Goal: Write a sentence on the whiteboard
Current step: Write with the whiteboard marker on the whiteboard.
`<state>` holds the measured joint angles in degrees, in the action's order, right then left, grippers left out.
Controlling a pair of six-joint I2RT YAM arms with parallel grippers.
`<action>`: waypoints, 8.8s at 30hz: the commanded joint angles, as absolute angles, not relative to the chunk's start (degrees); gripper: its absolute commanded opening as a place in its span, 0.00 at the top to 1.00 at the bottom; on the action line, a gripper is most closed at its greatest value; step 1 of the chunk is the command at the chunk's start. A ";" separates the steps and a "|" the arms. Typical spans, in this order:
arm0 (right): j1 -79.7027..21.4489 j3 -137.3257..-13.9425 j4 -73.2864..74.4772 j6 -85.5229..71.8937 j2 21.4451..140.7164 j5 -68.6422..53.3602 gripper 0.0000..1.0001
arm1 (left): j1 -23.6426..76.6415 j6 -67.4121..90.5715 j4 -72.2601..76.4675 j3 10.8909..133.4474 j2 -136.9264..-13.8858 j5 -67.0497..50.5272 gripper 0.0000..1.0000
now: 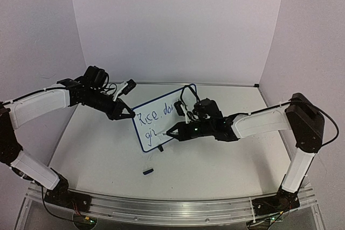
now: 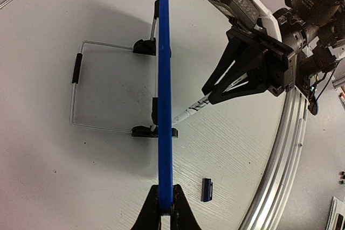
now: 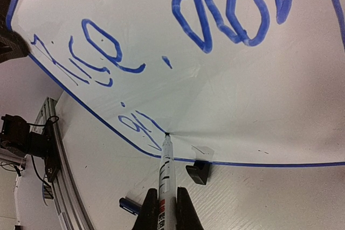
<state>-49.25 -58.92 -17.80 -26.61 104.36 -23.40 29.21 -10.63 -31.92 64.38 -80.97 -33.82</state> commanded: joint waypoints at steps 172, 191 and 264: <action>-45.47 -64.06 -13.19 -24.16 102.11 -28.13 1.00 | 30.15 -10.73 -33.76 65.48 -82.79 -33.81 1.00; -45.46 -62.90 -14.15 -25.31 99.58 -23.96 1.00 | 30.15 -10.77 -33.78 65.48 -82.62 -33.88 1.00; -40.14 -59.58 -14.41 -25.43 98.68 -27.82 1.00 | 30.15 -10.79 -33.84 65.49 -82.97 -33.81 1.00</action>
